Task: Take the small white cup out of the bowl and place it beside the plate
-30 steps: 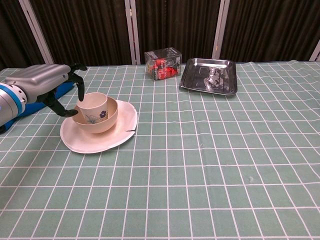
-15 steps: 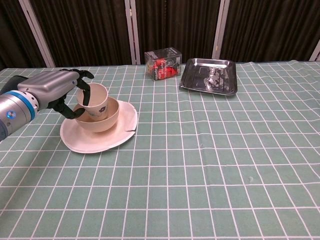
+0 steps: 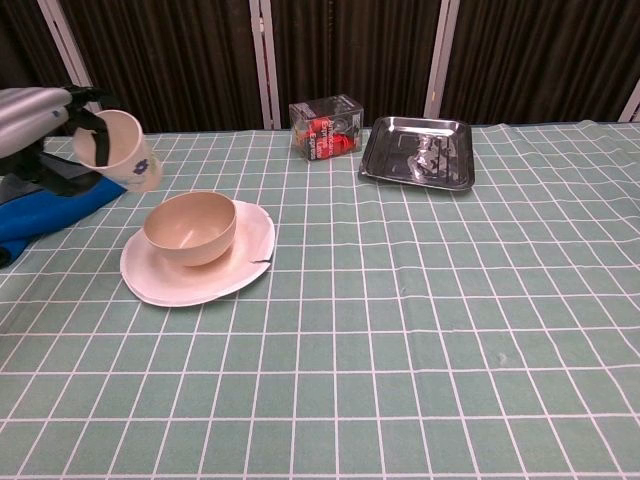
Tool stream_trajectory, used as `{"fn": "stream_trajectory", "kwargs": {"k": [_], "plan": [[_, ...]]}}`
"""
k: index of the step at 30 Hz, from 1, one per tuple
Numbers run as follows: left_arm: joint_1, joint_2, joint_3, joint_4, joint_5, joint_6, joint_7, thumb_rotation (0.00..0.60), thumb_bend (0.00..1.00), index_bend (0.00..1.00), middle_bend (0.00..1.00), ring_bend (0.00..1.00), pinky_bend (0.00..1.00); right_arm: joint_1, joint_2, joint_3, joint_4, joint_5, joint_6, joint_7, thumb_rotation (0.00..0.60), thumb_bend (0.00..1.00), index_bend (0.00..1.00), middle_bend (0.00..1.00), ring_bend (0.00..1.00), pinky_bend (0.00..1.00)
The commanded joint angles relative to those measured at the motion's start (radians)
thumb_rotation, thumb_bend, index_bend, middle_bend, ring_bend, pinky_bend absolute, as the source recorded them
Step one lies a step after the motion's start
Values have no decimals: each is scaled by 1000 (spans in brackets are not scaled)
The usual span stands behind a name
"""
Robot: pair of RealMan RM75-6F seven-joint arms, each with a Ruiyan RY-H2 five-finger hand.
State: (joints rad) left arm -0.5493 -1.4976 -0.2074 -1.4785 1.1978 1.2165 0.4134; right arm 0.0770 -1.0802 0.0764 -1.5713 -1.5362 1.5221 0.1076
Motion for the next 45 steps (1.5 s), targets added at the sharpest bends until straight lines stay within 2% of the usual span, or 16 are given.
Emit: {"fn": "stream_trajectory", "kwargs": {"k": [1,6,9,15,19,21,25,29,33,36,42,45], "plan": [[39,52,23,1,-12,1,-31,600,584,599,52,0,0,0,-1,-1,-2,-1,0,-4,600,36,38,0,0,0],[64,57,58,53,-58,-88,-135,600,585,591,46,0,0,-1,-4,-3,-7,-6,3,-19,600,36,38,0,0,0],[64,38,77,86,-56,-113,-141,600,584,589,38,0,0,-1,-4,-2,-8,-2,1,-22,600,37,38,0,0,0],[62,7,84,122,-64,-130,-133,600,586,577,25,0,0,-1,-2,1,-6,4,2,-17,600,37,39,0,0,0],[63,7,81,121,-69,-128,-129,600,582,525,5,0,0,-1,0,2,-7,6,0,-12,600,37,38,0,0,0],[64,9,80,117,-68,-125,-125,600,554,485,0,0,0,-1,0,2,-6,6,-1,-13,600,37,38,0,0,0],[68,17,81,109,-67,-119,-121,600,403,379,0,0,0,-1,0,1,-8,3,-1,-16,600,37,39,0,0,0],[76,29,83,95,-61,-110,-124,600,344,302,0,0,0,-2,1,0,-10,1,4,-17,600,36,38,0,0,0],[97,60,84,46,-33,-70,-149,600,309,241,0,0,0,-2,1,1,-9,1,3,-19,600,37,37,0,0,0],[140,103,90,-30,31,25,-191,600,286,202,0,0,0,-1,0,0,-8,3,-1,-21,600,37,36,0,0,0],[207,146,115,-90,123,153,-243,600,278,160,0,0,0,-1,-1,2,-4,3,0,-22,600,37,36,0,0,0],[243,160,130,-98,161,220,-248,600,262,105,0,0,0,0,-1,1,-2,2,-2,-21,600,36,36,0,0,0]]}}
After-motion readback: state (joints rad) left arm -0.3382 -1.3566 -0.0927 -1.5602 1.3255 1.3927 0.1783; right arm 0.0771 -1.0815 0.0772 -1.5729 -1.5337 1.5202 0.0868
